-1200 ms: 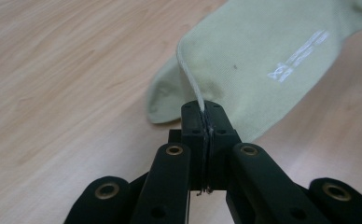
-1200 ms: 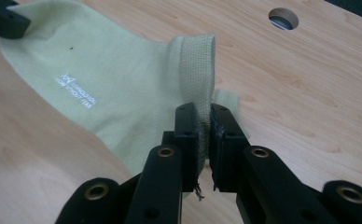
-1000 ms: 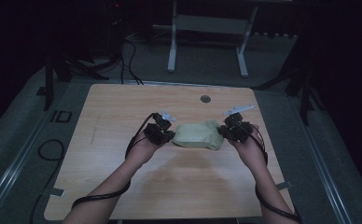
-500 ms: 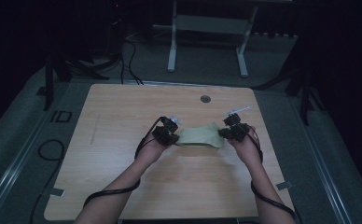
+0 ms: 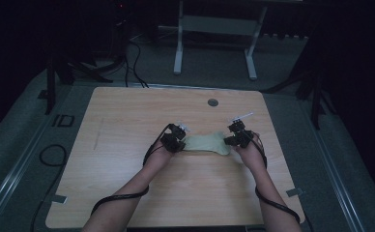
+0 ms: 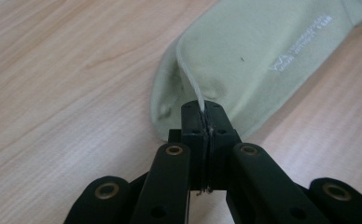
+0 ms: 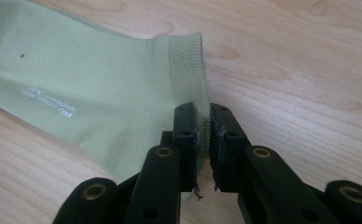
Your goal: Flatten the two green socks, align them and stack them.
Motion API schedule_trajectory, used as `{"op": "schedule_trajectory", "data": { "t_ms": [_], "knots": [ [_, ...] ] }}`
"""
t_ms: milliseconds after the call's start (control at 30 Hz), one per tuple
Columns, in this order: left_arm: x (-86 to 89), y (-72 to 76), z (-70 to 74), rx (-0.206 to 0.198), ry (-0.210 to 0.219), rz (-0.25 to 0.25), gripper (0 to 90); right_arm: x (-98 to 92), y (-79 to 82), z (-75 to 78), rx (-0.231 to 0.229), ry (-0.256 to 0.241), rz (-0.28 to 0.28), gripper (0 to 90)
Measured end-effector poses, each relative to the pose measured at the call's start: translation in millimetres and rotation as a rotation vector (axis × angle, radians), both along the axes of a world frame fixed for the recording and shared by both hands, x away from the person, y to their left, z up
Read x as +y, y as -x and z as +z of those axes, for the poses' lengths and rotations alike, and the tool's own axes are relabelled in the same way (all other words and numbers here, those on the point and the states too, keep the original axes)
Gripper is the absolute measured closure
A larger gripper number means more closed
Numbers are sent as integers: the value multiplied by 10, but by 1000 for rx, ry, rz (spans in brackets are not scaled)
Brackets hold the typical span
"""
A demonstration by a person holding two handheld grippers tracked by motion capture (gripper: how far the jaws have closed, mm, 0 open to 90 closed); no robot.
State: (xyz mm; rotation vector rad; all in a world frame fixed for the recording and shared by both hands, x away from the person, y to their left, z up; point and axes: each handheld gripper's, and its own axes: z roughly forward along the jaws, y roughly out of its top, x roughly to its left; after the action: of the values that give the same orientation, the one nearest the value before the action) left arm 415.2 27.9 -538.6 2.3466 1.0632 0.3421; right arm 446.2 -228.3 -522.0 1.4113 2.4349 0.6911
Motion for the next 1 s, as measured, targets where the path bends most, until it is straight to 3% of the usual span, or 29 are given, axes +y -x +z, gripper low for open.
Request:
{"op": "schedule_trajectory", "data": {
  "t_ms": [300, 400, 533, 567, 700, 767, 800, 900, 1000],
  "knots": [
    [40, -47, -59, 7, 12, 12, 871, 8, -21, -128, 18, 0, -6, 810],
    [50, -35, -46, -22, -2, 14, 793, 15, -18, -128, 16, 2, -3, 789],
    [91, -17, -3, -54, 15, 3, 647, 4, -2, -98, 18, -13, -17, 684],
    [104, -5, 28, -70, 5, 9, 646, -1, 4, -83, 12, -17, -19, 667],
    [115, 49, 175, -110, 43, 11, 686, -2, 53, 29, -23, -40, -18, 656],
    [107, 58, 197, -112, 46, 4, 757, 13, 71, 68, -41, -43, -12, 700],
    [55, 76, 232, -124, 55, -8, 813, 51, 102, 124, -60, -59, -7, 787],
    [-1, 69, 192, -102, 68, -18, 862, 124, 126, 103, -48, -66, 19, 866],
    [-74, 43, 44, -86, 25, -31, 880, 190, 133, 15, -21, -59, 41, 885]
  ]
}}
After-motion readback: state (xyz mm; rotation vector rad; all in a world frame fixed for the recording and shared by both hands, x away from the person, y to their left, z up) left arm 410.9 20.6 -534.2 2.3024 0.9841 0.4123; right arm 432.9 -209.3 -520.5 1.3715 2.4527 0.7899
